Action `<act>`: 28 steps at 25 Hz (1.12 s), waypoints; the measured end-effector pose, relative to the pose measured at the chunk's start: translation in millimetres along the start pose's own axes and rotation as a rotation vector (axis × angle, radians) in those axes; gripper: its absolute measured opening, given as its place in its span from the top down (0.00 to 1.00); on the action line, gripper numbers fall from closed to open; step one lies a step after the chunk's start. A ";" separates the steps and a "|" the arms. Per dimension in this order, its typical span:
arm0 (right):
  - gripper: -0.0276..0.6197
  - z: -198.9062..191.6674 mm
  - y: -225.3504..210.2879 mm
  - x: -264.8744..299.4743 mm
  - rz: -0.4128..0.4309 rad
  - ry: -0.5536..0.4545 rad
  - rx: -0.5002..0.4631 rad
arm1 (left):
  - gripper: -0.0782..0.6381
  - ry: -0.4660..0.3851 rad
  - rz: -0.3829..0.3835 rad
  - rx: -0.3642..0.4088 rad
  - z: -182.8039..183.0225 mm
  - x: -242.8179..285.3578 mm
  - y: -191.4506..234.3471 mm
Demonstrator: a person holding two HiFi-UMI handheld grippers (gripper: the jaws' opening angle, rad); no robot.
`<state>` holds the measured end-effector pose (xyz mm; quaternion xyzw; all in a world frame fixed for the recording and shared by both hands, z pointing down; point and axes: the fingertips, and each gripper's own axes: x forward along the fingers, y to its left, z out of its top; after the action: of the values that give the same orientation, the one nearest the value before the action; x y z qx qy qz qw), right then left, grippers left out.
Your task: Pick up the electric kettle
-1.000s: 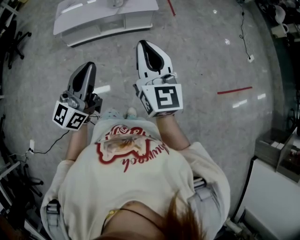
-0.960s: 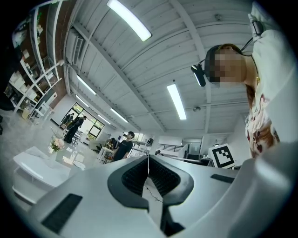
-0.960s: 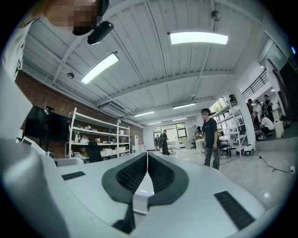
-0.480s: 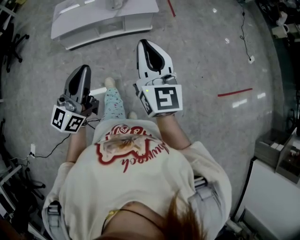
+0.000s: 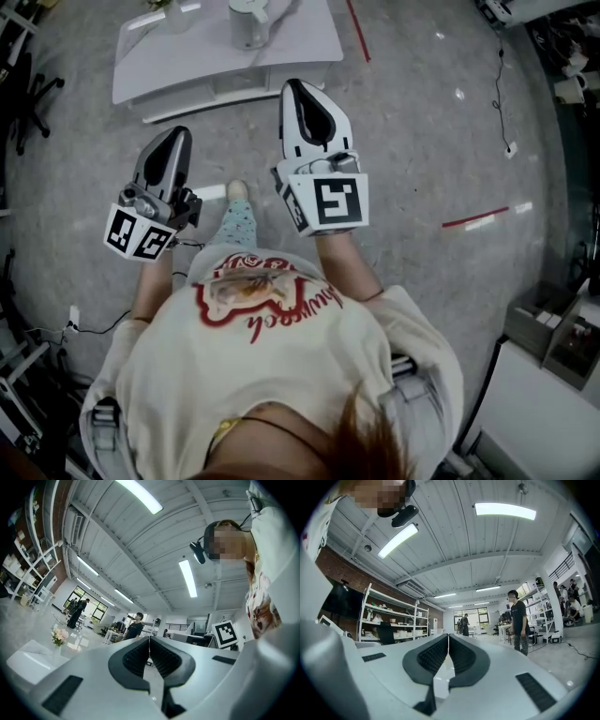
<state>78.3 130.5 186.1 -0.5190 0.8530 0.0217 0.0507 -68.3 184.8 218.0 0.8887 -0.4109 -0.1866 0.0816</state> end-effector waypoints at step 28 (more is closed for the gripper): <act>0.93 -40.3 -27.6 201.4 -0.112 0.053 0.013 | 0.87 0.043 -0.069 -0.075 20.6 106.4 191.6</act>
<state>8.5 -63.7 204.6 -0.5658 0.8239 -0.0007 0.0325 -147.6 -20.3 228.1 0.9023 -0.3710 -0.1856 0.1173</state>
